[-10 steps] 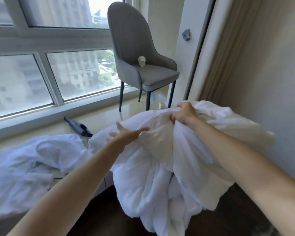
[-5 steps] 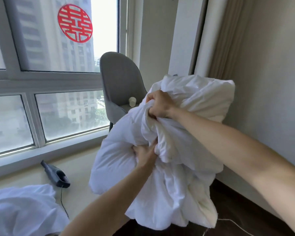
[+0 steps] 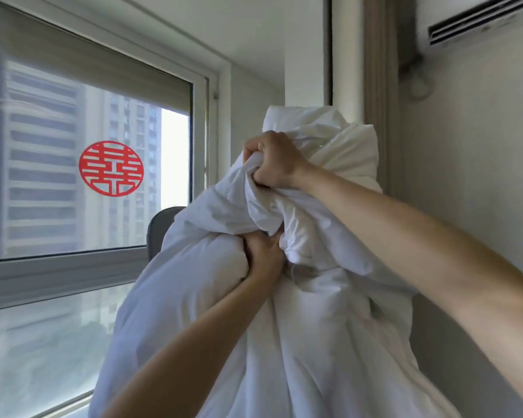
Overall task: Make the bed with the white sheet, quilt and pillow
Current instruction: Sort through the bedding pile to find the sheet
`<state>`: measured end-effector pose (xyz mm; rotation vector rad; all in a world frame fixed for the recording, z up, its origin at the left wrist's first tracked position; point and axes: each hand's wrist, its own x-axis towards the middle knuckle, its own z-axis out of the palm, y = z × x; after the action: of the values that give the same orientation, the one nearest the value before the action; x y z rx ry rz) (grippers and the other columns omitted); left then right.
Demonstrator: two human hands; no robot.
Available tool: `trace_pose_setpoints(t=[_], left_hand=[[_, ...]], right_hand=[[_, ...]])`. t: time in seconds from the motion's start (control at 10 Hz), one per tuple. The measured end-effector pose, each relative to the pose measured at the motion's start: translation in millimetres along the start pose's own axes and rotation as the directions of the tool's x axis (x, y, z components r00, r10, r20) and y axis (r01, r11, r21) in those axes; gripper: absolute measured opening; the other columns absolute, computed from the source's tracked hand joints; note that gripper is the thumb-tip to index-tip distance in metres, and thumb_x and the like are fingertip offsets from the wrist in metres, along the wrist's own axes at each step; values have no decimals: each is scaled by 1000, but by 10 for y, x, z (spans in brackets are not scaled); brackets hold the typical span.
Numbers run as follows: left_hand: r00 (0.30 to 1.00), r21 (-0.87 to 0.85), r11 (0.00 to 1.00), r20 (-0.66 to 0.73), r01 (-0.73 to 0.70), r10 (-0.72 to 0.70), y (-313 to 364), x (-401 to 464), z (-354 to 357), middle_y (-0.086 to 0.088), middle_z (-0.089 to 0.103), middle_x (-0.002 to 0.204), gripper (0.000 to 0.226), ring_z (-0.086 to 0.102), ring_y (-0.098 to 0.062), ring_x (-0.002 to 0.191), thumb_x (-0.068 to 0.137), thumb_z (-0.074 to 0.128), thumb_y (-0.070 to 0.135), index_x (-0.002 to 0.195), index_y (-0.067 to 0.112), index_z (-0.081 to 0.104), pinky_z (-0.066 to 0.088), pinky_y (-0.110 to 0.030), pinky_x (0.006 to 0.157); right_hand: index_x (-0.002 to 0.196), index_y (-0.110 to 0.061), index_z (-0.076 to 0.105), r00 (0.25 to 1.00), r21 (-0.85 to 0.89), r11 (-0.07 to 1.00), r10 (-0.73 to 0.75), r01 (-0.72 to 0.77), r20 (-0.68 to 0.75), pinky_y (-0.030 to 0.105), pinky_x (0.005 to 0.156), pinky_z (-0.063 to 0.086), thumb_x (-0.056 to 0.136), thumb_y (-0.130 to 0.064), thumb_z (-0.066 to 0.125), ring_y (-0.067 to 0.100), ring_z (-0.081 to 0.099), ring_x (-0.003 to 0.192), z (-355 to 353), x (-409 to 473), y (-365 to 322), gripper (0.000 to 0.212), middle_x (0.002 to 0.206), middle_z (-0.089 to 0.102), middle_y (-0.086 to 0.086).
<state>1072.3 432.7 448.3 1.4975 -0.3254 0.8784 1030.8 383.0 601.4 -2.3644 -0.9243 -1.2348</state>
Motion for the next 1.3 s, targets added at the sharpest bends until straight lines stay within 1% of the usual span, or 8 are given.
trace_pose_setpoints(t=[0.2, 0.4, 0.5, 0.7, 0.8, 1.0, 1.2, 1.3], left_hand=[[944, -4, 945, -28, -328, 328, 113, 1009, 368, 16, 37, 53, 41, 38, 2, 52, 83, 58, 13, 58, 23, 27, 33, -17, 61], [947, 266, 915, -17, -304, 320, -228, 1870, 525, 10, 44, 73, 40, 46, -6, 70, 93, 54, 8, 67, 29, 33, 41, -9, 73], [983, 287, 945, -46, -156, 176, -784, 2265, 454, -10, 64, 98, 23, 58, -19, 96, 78, 69, 30, 89, 13, 58, 47, -33, 89], [953, 706, 673, -10, 221, -303, -2348, 2418, 255, -12, 21, 153, 126, 25, -29, 140, 51, 75, 71, 150, 18, 16, 24, -39, 116], [978, 827, 554, 22, 98, -205, -2737, 2392, 422, -13, -13, 157, 124, -4, -29, 146, 66, 72, 62, 152, 20, -7, 7, -36, 118], [978, 872, 486, 53, 53, -201, -2792, 2498, 441, -10, -1, 158, 124, 4, -30, 146, 66, 69, 63, 151, 15, -7, 10, -35, 119], [978, 962, 248, -71, 119, -194, -2562, 2301, 634, -18, -7, 156, 126, 2, -36, 145, 71, 62, 70, 148, 7, -14, 9, -43, 117], [987, 976, 189, -85, 111, -138, -2368, 2163, 750, -25, -7, 154, 121, 13, -40, 142, 76, 62, 64, 147, -1, -12, 30, -46, 109]], right_hand=[[49, -30, 44, 956, 32, 987, -142, 155, -258, 16, 56, 39, 58, -7, 53, 7, 55, 63, -115, 599, 562, 26, 56, 53, -15], [63, -18, 59, 917, 193, 953, -149, 233, -370, 10, 56, 36, 56, -4, 52, 3, 52, 64, 248, 1042, 1302, 17, 62, 58, -10], [69, -12, 63, 942, 313, 925, -110, 214, -317, 20, 61, 44, 57, -5, 56, 11, 58, 70, 871, 1291, 1829, 15, 70, 65, -1], [114, -24, 55, 955, 221, 957, 126, -188, 267, 30, 88, 43, 75, -24, 65, 28, 57, 107, 2892, 1116, 3068, 41, 116, 61, 6], [125, -24, 51, 954, 137, 974, 139, -180, 266, 35, 93, 40, 81, -33, 60, 30, 53, 115, 3427, 991, 3426, 45, 124, 58, 8], [138, -29, 34, 964, 3, 997, 71, -74, 255, 41, 104, 32, 71, -32, 60, 35, 37, 126, 3488, 1002, 3415, 72, 137, 35, 12], [148, -32, 23, 970, -185, 963, 162, -195, -180, 56, 101, 27, 67, -58, 71, 35, 22, 137, 3115, 361, 3515, 97, 150, 24, 16], [145, -28, 32, 820, -71, 924, 297, -377, -489, 58, 101, 26, 61, -73, 66, 36, 19, 138, 3070, -204, 3604, 101, 149, 26, 20]])
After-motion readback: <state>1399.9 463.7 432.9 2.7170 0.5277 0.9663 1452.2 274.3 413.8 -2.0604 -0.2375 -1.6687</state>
